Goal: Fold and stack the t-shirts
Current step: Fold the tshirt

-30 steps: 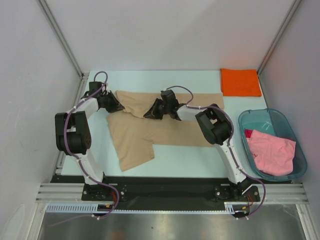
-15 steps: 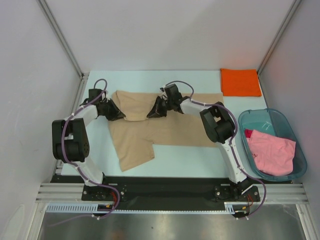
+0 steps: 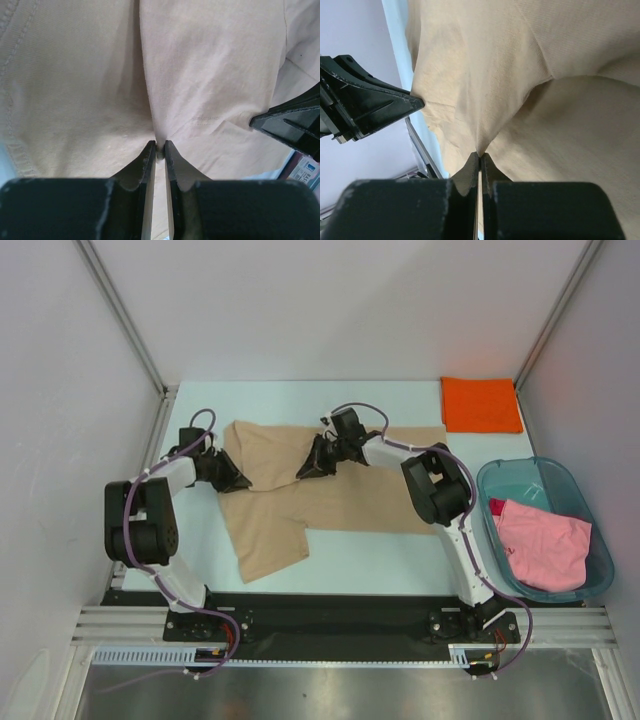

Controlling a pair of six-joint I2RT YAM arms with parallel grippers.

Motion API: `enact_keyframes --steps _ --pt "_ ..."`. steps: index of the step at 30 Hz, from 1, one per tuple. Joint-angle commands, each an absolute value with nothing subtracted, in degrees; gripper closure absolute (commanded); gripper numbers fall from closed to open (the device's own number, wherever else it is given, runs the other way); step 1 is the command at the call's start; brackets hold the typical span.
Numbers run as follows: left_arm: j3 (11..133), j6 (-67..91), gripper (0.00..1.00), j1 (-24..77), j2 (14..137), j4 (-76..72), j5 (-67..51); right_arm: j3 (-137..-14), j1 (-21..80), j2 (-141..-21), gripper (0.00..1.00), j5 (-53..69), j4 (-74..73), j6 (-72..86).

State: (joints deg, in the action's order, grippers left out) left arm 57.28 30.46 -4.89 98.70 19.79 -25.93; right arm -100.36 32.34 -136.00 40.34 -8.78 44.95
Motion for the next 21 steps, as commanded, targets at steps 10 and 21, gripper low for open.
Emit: enact_keyframes --steps 10,21 --pt "55.6 29.1 0.58 -6.6 92.9 21.0 -20.8 -99.0 29.5 -131.4 0.71 40.4 -14.7 34.6" --pt "72.4 14.4 0.2 -7.3 97.9 23.3 -15.9 -94.8 27.1 -122.2 0.63 28.6 -18.7 26.6"
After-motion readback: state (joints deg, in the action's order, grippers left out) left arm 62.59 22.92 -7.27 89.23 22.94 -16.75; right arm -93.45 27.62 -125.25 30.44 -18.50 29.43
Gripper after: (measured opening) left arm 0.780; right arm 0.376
